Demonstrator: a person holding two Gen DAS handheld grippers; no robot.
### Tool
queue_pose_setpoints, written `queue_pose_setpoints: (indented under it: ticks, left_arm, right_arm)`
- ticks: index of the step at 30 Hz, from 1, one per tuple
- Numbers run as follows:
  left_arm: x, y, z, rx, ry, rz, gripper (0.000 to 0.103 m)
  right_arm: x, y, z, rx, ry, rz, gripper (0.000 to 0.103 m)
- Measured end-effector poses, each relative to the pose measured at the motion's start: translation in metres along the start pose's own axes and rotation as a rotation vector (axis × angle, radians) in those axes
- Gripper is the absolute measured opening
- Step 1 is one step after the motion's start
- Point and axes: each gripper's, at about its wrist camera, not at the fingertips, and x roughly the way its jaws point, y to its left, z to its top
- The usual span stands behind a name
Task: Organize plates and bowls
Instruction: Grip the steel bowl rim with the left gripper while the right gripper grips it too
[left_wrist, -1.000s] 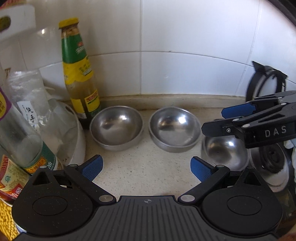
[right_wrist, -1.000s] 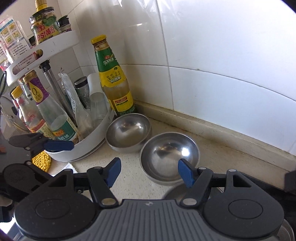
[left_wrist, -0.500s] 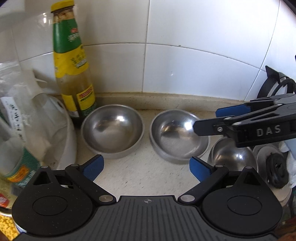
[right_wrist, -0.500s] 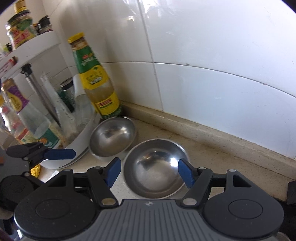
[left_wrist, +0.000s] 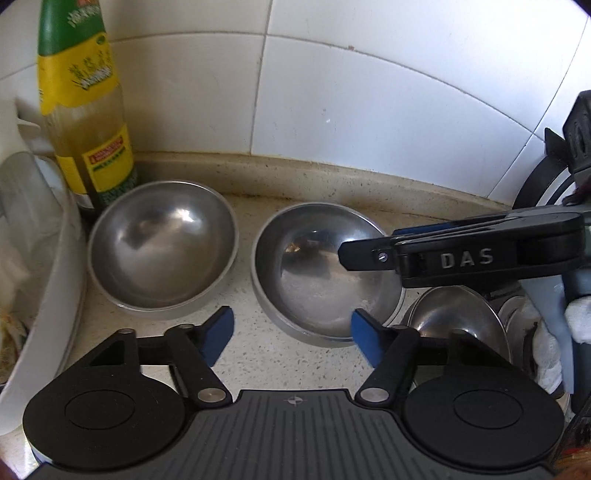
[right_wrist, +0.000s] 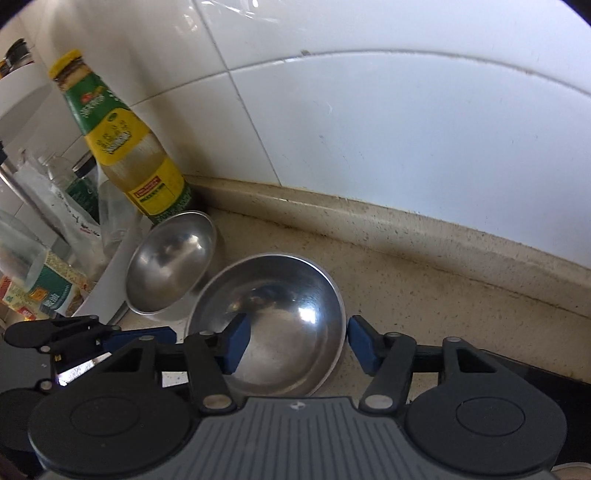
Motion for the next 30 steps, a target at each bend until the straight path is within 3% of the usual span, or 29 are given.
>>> queue_pose_setpoints:
  ticks: [8,18,30]
  left_arm:
    - [0.019,0.000,0.003,0.003,0.034,-0.011,0.058]
    - [0.012,0.005,-0.005,0.011,0.042,0.003,0.060]
    - [-0.030,0.020,-0.038,0.034,0.042,0.034,0.065]
  right_arm:
    - [0.016,0.000,-0.011,0.017,0.057,0.000,0.058]
    - [0.011,0.019,-0.023,-0.003,0.081,0.050,0.058]
    - [-0.005,0.053,-0.050,-0.068,0.117,0.117,0.058]
